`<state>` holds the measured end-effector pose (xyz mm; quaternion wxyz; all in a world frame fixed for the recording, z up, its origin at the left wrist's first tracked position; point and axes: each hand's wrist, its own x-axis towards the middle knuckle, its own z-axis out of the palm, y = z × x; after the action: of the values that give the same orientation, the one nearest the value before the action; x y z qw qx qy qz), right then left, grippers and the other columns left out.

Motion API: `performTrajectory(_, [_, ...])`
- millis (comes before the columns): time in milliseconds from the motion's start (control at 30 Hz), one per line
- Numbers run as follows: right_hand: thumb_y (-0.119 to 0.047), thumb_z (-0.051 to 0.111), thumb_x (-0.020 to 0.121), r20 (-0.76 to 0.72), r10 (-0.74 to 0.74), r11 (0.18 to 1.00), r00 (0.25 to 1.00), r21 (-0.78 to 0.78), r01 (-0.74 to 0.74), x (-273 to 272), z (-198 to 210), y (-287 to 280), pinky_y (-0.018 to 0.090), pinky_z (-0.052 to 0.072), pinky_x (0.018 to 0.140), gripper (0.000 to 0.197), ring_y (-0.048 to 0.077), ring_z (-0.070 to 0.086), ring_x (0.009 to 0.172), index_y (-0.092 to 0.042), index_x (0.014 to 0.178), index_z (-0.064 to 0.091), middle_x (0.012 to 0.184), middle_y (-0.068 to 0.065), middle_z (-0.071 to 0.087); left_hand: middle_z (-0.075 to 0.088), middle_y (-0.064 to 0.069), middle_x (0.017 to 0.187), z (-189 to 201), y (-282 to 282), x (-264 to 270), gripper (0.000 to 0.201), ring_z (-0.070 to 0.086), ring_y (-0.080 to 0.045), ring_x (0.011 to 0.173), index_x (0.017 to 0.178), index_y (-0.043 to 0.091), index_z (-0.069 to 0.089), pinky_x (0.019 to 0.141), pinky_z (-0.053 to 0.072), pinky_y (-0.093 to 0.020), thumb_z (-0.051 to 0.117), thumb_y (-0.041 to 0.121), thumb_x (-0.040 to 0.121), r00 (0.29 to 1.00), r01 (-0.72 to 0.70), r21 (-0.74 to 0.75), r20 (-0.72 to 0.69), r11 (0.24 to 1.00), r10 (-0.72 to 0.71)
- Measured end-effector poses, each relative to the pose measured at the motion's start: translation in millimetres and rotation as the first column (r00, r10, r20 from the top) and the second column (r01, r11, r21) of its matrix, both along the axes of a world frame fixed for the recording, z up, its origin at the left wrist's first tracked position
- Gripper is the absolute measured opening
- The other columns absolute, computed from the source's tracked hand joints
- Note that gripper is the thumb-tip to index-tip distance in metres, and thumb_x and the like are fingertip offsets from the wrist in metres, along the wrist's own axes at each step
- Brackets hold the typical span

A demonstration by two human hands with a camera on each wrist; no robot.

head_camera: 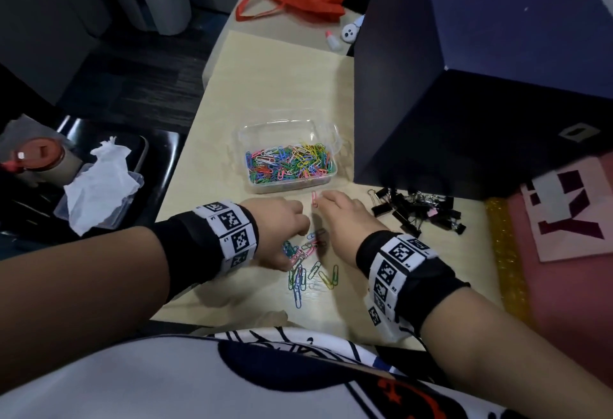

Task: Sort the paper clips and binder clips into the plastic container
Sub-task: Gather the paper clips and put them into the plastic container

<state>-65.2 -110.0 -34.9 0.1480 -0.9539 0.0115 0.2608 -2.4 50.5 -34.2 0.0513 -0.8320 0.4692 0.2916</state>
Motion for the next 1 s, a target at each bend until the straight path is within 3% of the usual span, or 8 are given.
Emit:
performTrajectory(100, [0.003,0.042,0.082,0.023,0.116,0.992,0.993,-0.056,-0.114,-1.4,-5.4,0.7,0.038,0.036,0.105,0.074,0.027,0.030,0.127,-0.026,0.148,0.025,0.158,-0.011,0.011,0.049,0.000,0.114,-3.1,-0.9,-6.2,0.048,0.053,-0.024,0.105,0.120,0.023,0.052,0.081,0.049,-0.035,0.066,0.045,0.080,0.998,0.048,0.010,0.037,0.999,-0.048])
performTrajectory(167, [-0.001,0.045,0.085,0.048,0.141,0.987,0.989,-0.080,-0.136,-4.0,-9.1,-0.8,0.038,0.037,0.104,0.064,0.025,0.032,0.127,-0.025,0.143,0.035,0.155,-0.009,0.021,0.051,-0.002,0.113,-3.4,-1.0,-7.5,0.038,0.055,-0.025,0.104,0.117,0.021,0.053,0.077,0.046,-0.034,0.061,0.042,0.086,0.998,0.051,0.011,0.043,0.999,-0.051])
performTrajectory(267, [-0.006,0.049,0.087,0.068,0.129,0.989,0.989,-0.075,-0.124,-7.5,-9.9,-0.7,0.036,0.040,0.102,0.044,0.023,0.040,0.120,-0.022,0.128,0.052,0.136,-0.003,0.043,0.054,-0.002,0.113,-4.3,1.1,-6.0,0.031,0.056,-0.026,0.104,0.117,0.021,0.054,0.072,0.041,-0.031,0.058,0.038,0.091,0.999,-0.007,0.010,0.040,1.000,0.006])
performTrajectory(367, [-0.015,0.052,0.088,0.016,0.085,0.995,0.996,-0.060,-0.084,-10.8,-4.8,2.6,0.035,0.042,0.100,0.031,0.023,0.048,0.115,-0.021,0.117,0.058,0.122,0.001,0.048,0.056,-0.003,0.112,-5.8,5.8,-4.4,0.027,0.056,-0.025,0.104,0.113,0.021,0.055,0.079,0.045,-0.033,0.059,0.035,0.090,0.996,-0.083,-0.003,0.016,0.997,0.083])
performTrajectory(500, [-0.032,0.073,0.069,-0.085,0.002,0.997,0.996,-0.071,-0.008,-25.8,1.8,10.9,0.040,0.049,0.090,0.063,0.026,0.051,0.107,-0.024,0.124,0.041,0.120,0.002,0.034,0.057,-0.002,0.108,-9.5,9.2,-5.5,0.017,0.055,-0.025,0.102,0.104,0.023,0.055,0.081,0.044,-0.033,0.059,0.032,0.090,0.991,-0.133,-0.010,0.006,0.991,0.133])
performTrajectory(600, [-0.039,0.076,0.065,-0.026,0.084,0.995,0.996,-0.045,-0.085,-34.5,-2.6,21.1,0.040,0.048,0.092,0.070,0.028,0.047,0.108,-0.026,0.125,0.041,0.121,0.004,0.032,0.057,-0.001,0.107,-11.7,9.5,-7.4,0.012,0.055,-0.024,0.101,0.100,0.023,0.054,0.079,0.042,-0.032,0.058,0.030,0.091,0.989,-0.150,0.001,0.008,0.989,0.150])
performTrajectory(800, [-0.021,0.056,0.087,0.073,0.074,0.997,0.995,0.019,-0.076,-37.9,-13.4,30.0,0.038,0.045,0.092,0.038,0.033,0.047,0.109,-0.021,0.125,0.050,0.121,0.008,0.041,0.057,-0.002,0.109,-12.7,12.6,-10.1,0.011,0.054,-0.024,0.102,0.102,0.021,0.054,0.078,0.040,-0.031,0.056,0.028,0.093,0.984,-0.179,-0.011,0.021,0.984,0.179])
performTrajectory(1000, [-0.003,0.045,0.088,0.096,0.013,1.000,0.995,-0.029,-0.010,-33.1,-10.8,27.2,0.037,0.042,0.085,0.031,0.034,0.051,0.104,-0.014,0.116,0.053,0.117,0.012,0.045,0.057,-0.002,0.108,-12.3,18.4,-9.4,0.010,0.055,-0.024,0.101,0.100,0.021,0.055,0.078,0.041,-0.031,0.055,0.027,0.092,0.978,-0.207,-0.064,0.025,0.976,0.209])
